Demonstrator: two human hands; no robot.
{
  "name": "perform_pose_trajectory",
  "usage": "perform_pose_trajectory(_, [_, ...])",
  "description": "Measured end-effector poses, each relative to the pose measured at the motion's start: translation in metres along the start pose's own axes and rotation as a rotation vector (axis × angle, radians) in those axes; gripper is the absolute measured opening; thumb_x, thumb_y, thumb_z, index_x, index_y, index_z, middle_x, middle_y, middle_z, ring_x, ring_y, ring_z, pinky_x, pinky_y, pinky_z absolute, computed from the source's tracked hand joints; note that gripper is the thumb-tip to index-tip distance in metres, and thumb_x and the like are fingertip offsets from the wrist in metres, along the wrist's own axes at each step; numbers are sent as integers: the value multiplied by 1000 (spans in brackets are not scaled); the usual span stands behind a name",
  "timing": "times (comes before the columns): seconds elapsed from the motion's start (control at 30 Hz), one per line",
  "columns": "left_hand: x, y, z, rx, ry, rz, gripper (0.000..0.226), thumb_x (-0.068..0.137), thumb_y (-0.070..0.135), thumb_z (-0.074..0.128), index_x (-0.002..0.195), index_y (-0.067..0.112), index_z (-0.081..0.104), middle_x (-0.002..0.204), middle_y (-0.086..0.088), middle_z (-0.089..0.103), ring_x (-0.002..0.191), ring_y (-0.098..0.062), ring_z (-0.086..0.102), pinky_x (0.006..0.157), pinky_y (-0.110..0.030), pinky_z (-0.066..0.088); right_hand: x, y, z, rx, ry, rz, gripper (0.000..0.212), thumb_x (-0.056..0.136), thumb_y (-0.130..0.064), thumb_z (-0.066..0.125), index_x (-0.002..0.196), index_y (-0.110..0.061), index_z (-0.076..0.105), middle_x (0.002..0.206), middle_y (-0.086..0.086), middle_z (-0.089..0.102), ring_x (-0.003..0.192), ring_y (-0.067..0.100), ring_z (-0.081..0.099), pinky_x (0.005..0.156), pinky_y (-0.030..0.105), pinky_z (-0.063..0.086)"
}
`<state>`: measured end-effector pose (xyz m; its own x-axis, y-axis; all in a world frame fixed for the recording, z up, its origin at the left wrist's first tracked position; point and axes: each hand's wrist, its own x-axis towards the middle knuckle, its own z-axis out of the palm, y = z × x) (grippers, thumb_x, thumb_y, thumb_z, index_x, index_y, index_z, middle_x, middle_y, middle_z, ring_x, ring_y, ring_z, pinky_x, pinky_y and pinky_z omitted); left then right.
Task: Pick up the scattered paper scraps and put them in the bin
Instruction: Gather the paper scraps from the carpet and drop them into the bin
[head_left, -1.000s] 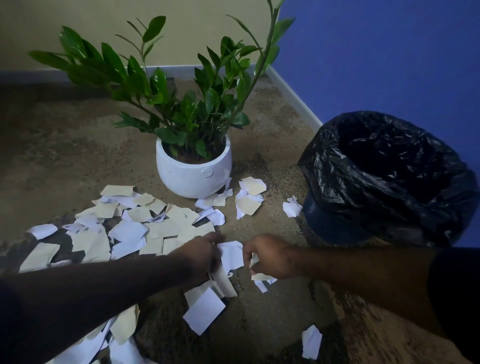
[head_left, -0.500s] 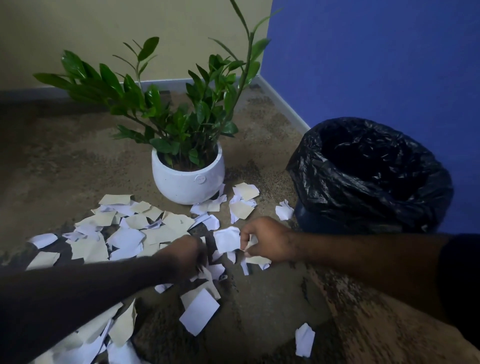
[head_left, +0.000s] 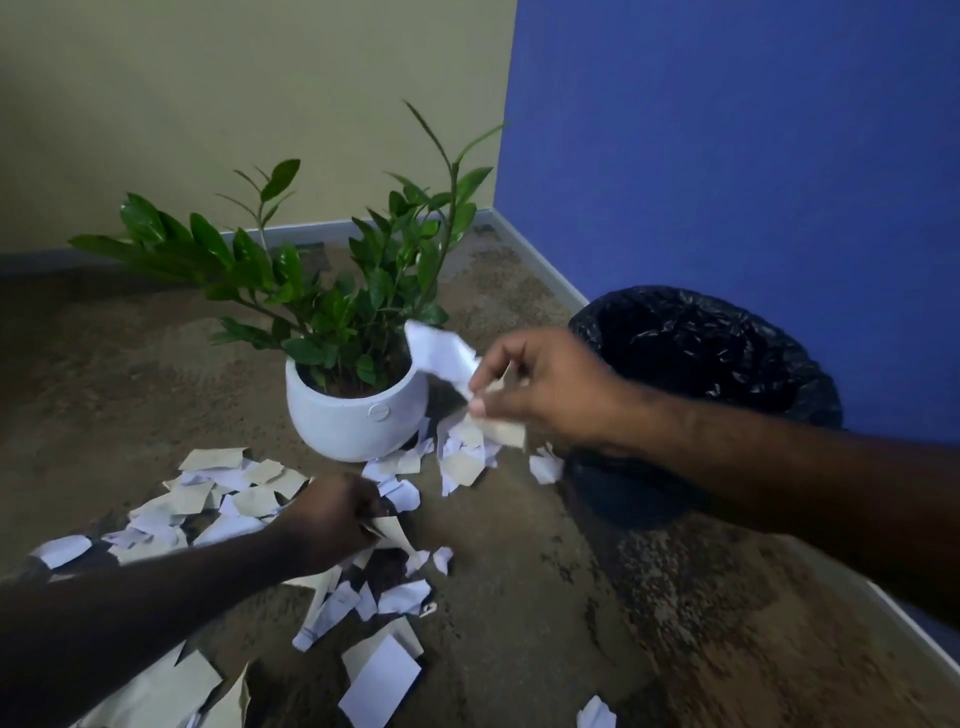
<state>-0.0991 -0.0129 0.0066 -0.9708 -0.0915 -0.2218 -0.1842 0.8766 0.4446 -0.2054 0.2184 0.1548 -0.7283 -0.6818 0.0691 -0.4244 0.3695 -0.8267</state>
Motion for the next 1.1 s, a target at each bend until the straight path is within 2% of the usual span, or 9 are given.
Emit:
perform_pose_trajectory(0.1, [-1,5,-1,-13,21,39,13,70,11,74,74,24,71,78,9,69,73,-6,65,62,-15,48,9,-11,-40,70,179,-50,16,72,-9,83,83,-12,71,60,-16,65,51,-7,55,51,13,44])
perform_pose_trajectory(0.3, [-3,21,-2,-10,69,86,4,68,11,71,70,15,70,71,2,70,67,-4,62,62,-21,47,6,16,-107,1,526,-7,16,73,-11,83,80,-16,70,59,-3,58,50,4,49,51,19,41])
perform_pose_trajectory(0.43, [-3,35,-5,-34,63,78,9,67,10,75,68,18,70,66,8,66,63,3,60,59,-10,43,-7,59,-127,-114,687,111,15,73,-12,82,77,-19,69,62,-11,58,50,-5,50,52,15,40])
perform_pose_trajectory(0.5, [0,44,-9,-71,60,52,18,68,10,77,65,24,67,66,12,64,64,2,61,56,-9,44,-17,81,-132,-175,659,204,16,73,-11,82,76,-20,69,69,-8,62,58,2,54,51,12,41])
perform_pose_trajectory(0.67, [10,80,-21,-207,134,64,33,65,8,85,53,28,61,55,20,64,60,8,60,52,-10,45,-33,112,-136,-247,206,462,30,66,-13,87,92,-20,74,87,-1,69,78,9,63,62,13,47])
perform_pose_trajectory(0.8, [21,131,-39,-394,216,111,21,69,8,84,61,17,67,55,12,68,51,5,62,45,-12,44,-27,117,-145,-251,269,453,21,70,-21,85,87,-23,72,78,-9,66,74,8,61,59,19,42])
perform_pose_trajectory(0.93, [37,197,-65,-620,166,172,15,71,4,83,72,13,71,58,7,71,49,2,63,43,-13,47,-20,121,-152,-162,384,422,11,76,-21,81,80,-16,72,74,-9,67,68,3,60,51,17,42])
perform_pose_trajectory(1.03, [58,248,-83,-757,173,224,19,72,5,82,89,5,73,81,-8,77,71,-18,73,62,-31,61,-21,125,-156,-73,453,441,10,79,-23,77,78,-14,72,74,-4,69,68,9,61,51,23,49])
perform_pose_trajectory(1.1, [75,280,-88,-829,201,251,18,74,6,81,89,6,72,85,-12,76,72,-19,73,66,-34,60,-24,129,-159,-23,481,470,9,82,-23,73,80,-14,72,80,2,70,71,13,61,53,27,51])
